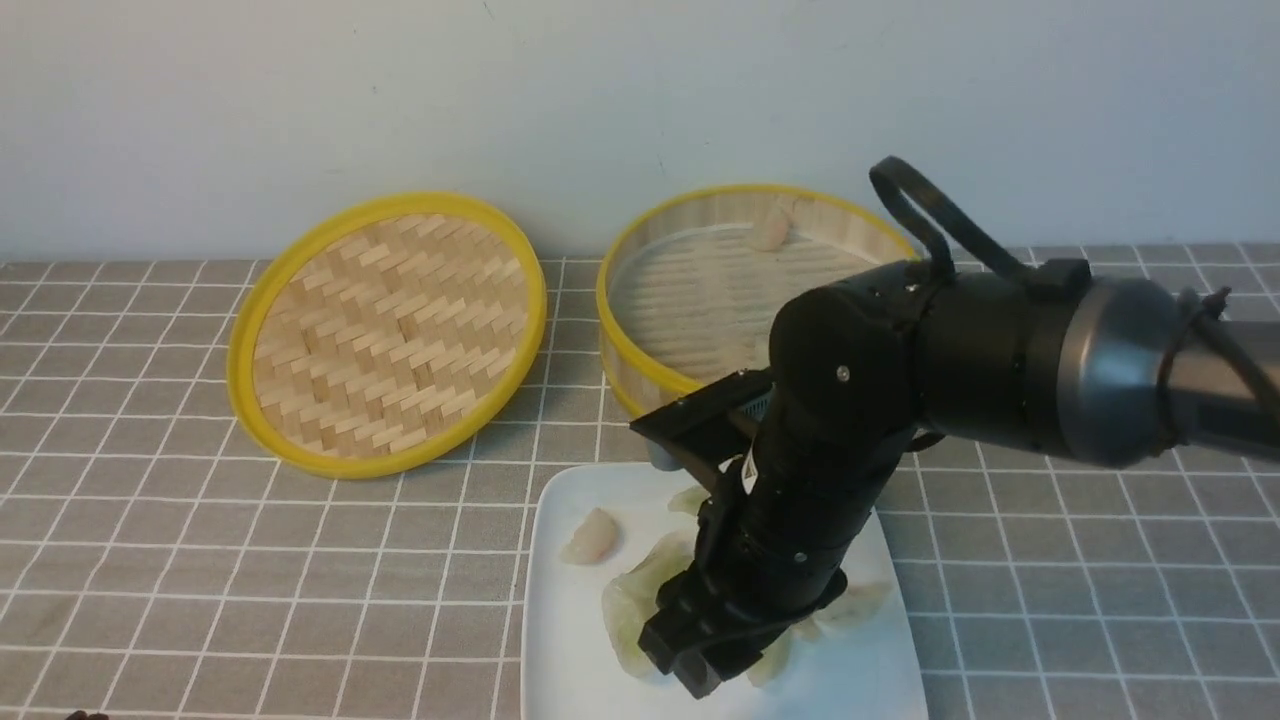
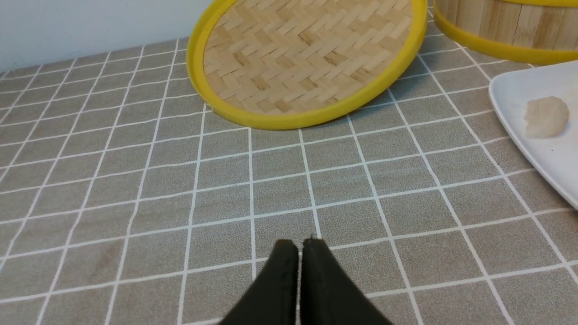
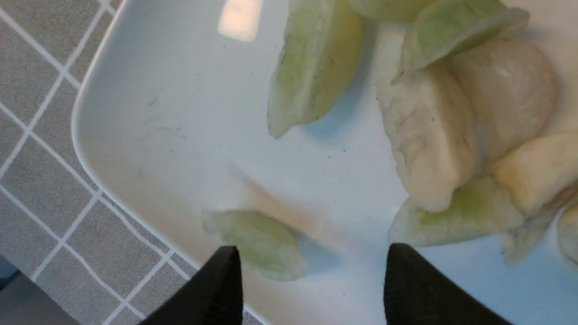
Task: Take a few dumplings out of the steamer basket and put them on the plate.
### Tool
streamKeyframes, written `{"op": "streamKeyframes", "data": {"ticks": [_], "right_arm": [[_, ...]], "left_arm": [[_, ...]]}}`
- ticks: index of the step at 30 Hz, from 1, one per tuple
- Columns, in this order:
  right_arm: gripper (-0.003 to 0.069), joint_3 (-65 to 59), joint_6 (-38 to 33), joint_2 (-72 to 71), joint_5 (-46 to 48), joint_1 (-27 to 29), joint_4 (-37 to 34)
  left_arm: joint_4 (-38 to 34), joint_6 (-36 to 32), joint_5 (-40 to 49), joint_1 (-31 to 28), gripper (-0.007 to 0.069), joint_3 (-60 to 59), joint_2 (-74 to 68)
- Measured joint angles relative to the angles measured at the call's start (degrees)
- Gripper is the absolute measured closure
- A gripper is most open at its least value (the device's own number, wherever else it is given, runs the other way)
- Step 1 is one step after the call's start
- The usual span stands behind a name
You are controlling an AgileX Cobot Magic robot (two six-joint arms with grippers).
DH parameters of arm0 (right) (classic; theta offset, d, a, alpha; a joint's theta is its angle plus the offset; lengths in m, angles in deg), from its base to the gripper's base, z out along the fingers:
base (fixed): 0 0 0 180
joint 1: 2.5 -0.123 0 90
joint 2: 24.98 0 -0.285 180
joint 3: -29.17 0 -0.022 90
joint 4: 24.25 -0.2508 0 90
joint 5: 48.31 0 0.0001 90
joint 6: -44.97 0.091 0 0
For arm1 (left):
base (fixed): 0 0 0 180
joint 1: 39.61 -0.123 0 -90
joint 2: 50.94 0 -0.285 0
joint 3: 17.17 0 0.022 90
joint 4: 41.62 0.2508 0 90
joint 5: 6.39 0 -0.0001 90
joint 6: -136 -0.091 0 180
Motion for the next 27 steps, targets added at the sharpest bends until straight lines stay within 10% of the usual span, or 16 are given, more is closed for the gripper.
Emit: {"op": "streamKeyframes", "data": {"ticks": [9,27], "right_arm": [[0.0652,4.4,5.4,-17.9,1.0,0.0,7.5],[0.0672,-19.7,28.1,-70.3,-15.2,0.0,27.8]], "left_arm": [[0.0,0.0,0.0,0.0,0.0629,0.0,0.0],[0.0,0.0,0.0,0.0,0.0629,0.0,0.0]]}}
